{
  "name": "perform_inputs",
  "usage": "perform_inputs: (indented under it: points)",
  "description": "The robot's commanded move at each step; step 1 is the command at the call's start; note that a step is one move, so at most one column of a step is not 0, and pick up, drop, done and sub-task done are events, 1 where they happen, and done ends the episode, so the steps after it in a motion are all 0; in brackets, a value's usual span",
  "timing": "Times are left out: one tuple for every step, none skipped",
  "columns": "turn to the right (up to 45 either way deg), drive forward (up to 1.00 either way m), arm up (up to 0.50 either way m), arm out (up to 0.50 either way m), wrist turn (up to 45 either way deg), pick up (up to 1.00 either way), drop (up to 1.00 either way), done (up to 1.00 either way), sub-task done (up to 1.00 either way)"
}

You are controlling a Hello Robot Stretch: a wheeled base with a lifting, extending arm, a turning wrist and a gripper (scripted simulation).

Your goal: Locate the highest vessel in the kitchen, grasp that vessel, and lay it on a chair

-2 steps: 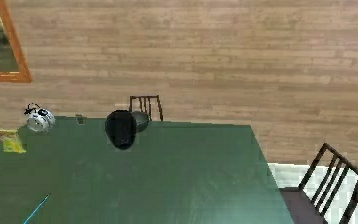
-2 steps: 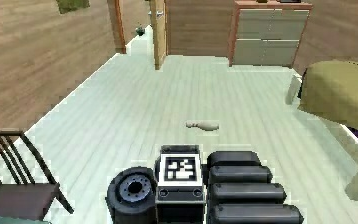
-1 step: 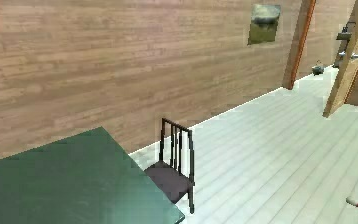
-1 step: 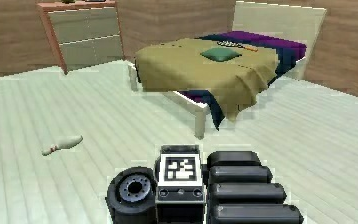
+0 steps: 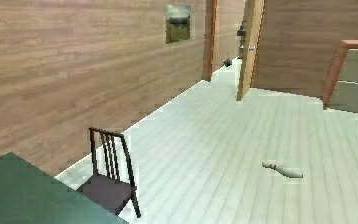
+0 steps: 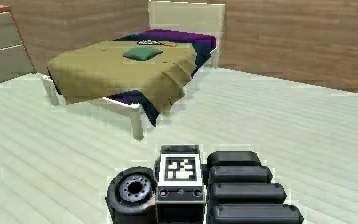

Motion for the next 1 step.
perform_inputs:
  points:
    - [-45.0,0.00,0.00,0.00,0.0,0.00,0.00,0.00,0.00]
